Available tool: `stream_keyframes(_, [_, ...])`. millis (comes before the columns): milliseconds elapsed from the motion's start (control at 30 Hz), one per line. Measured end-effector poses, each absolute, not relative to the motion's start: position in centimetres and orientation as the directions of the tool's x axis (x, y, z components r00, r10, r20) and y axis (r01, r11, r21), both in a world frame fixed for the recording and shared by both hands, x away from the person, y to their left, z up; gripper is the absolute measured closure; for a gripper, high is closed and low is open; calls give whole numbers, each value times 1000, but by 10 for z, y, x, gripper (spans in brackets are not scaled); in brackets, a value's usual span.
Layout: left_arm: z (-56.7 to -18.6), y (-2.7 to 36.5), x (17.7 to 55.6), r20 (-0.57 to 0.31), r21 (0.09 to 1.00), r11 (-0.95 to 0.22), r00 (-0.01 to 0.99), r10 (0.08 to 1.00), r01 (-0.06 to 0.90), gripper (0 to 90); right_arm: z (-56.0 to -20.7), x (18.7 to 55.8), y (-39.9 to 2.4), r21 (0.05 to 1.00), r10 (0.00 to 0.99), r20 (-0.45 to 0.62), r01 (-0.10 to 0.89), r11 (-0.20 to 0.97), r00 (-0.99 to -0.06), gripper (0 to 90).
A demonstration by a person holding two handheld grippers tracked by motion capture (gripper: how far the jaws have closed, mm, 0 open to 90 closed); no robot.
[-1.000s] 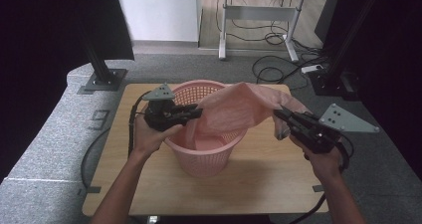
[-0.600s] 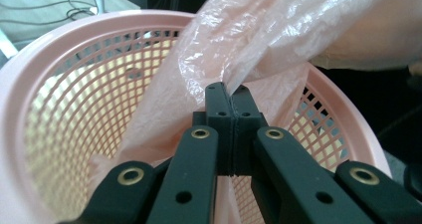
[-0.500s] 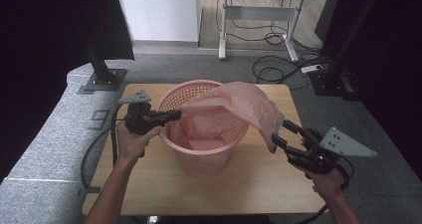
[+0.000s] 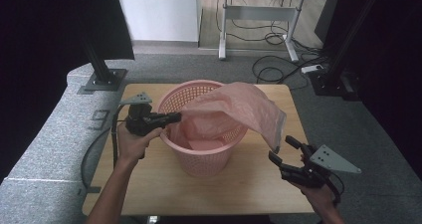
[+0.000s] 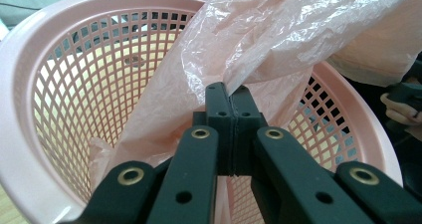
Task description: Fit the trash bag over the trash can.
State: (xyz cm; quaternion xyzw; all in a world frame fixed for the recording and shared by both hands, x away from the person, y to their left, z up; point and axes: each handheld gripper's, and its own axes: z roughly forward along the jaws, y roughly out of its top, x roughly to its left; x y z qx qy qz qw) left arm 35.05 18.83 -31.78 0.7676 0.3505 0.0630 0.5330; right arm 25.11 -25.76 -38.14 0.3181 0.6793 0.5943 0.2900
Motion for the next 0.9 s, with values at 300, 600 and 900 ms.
stream_keyframes(300, [-317,186,353,-290,861,-188,760,582,472,890,-365,268,-255,994,776,-58,39,106,-628,870])
stream_keyframes(600, [-302,155,344,-233,873,-285,850,472,397,775,-301,253,-276,992,801,-112,-118,52,-589,881])
stream_keyframes(900, [-294,156,337,-190,913,-236,857,478,334,434,-272,260,-271,988,791,-137,-140,65,-597,881])
